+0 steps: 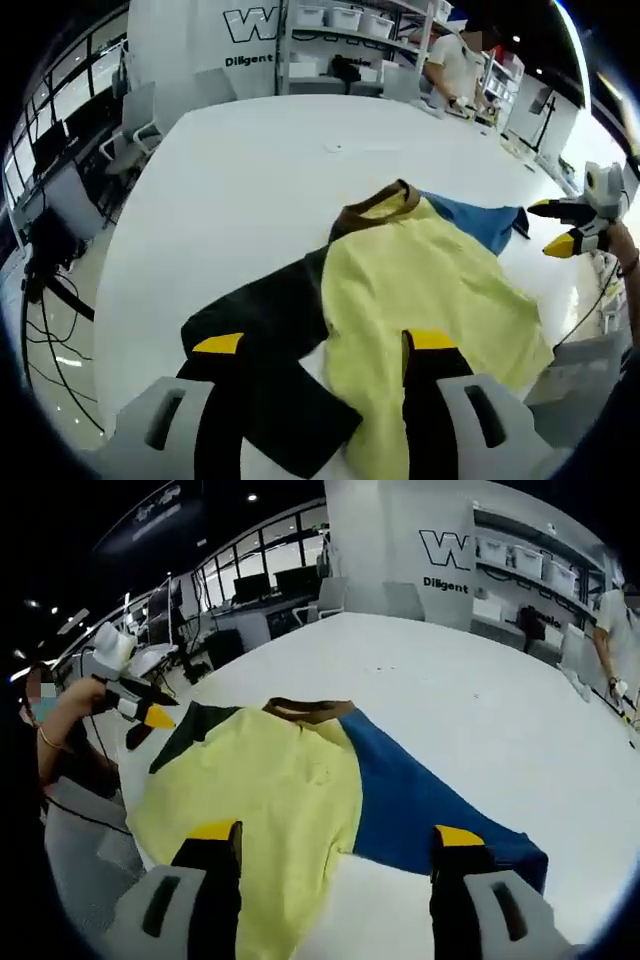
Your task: Fold the garment on the visible template until the final outline fits inside the template.
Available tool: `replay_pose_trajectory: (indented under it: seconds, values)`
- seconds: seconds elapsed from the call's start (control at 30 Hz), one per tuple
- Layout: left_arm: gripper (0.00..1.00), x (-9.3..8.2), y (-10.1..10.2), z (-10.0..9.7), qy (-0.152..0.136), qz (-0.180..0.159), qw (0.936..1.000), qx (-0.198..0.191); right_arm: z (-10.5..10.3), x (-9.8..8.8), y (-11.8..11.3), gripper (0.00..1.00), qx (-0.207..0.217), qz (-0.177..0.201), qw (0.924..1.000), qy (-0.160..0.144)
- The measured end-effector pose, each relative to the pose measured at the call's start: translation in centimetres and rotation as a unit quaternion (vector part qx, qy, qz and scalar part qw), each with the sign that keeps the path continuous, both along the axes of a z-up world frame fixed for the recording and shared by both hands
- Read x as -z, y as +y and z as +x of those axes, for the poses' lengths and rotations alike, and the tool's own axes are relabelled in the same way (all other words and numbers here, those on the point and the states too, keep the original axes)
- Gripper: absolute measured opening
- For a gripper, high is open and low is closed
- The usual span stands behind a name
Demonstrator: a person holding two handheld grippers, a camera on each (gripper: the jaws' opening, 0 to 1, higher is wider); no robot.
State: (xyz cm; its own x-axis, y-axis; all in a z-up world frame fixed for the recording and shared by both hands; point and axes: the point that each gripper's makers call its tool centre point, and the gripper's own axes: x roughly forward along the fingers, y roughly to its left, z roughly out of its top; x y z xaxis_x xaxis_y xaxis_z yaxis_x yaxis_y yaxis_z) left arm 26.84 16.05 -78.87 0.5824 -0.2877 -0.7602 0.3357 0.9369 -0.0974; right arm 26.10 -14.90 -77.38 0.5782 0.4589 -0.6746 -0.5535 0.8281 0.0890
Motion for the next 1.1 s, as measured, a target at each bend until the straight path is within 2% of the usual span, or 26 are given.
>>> replay_pose_trajectory:
  seconds: [0.1, 0.2, 0.33, 0.47, 0.57, 0.73, 0.8, 0.9, 0.97, 1.03, 1.1]
  values:
    - [0.59, 0.2, -0.2, 1.3, -0.003, -0.002, 1.0000, 0.002, 1.1, 0.3, 0.2, 0.79, -0.002, 0.004, 1.0000, -0.001]
    - [0.60, 0.1, -0.3, 3.0, -0.025, 0.008, 0.9996, 0.013, 2.3, 0.8, 0.6, 0.84, -0.002, 0.010, 0.9999, -0.001]
    - [0.62, 0.3, -0.5, 4.7, -0.038, 0.008, 0.9991, 0.015, 3.7, 1.5, 1.5, 0.87, -0.007, 0.015, 0.9999, -0.002]
    - [0.66, 0.9, -1.0, 6.3, -0.049, 0.005, 0.9984, 0.029, 5.3, 2.1, 2.5, 0.94, -0.011, 0.025, 0.9996, -0.002]
    - [0.70, 1.3, -1.5, 7.3, -0.051, -0.004, 0.9980, 0.037, 6.6, 2.6, 2.8, 0.98, -0.010, 0.029, 0.9995, -0.003]
    - [0.71, 2.7, -2.4, 9.2, -0.050, -0.015, 0.9970, 0.057, 8.6, 3.2, 3.5, 0.99, -0.003, 0.053, 0.9986, 0.000]
    - [0.69, 3.2, -2.9, 9.9, -0.050, -0.019, 0.9961, 0.070, 9.3, 3.4, 3.8, 0.99, -0.006, 0.059, 0.9983, -0.002]
    - [0.62, 3.5, -3.8, 10.7, -0.048, -0.044, 0.9941, 0.087, 10.4, 3.8, 4.1, 0.97, -0.009, 0.067, 0.9977, -0.009]
    - [0.54, 3.7, -4.6, 11.4, -0.044, -0.058, 0.9918, 0.104, 10.9, 3.8, 4.3, 0.96, -0.007, 0.074, 0.9971, -0.012]
    - [0.45, 4.0, -4.8, 11.9, -0.041, -0.055, 0.9920, 0.106, 11.9, 3.7, 4.5, 0.94, -0.004, 0.086, 0.9961, -0.017]
    - [0.40, 4.5, -5.1, 12.3, -0.035, -0.060, 0.9919, 0.106, 12.5, 3.8, 4.7, 0.89, -0.005, 0.086, 0.9960, -0.022]
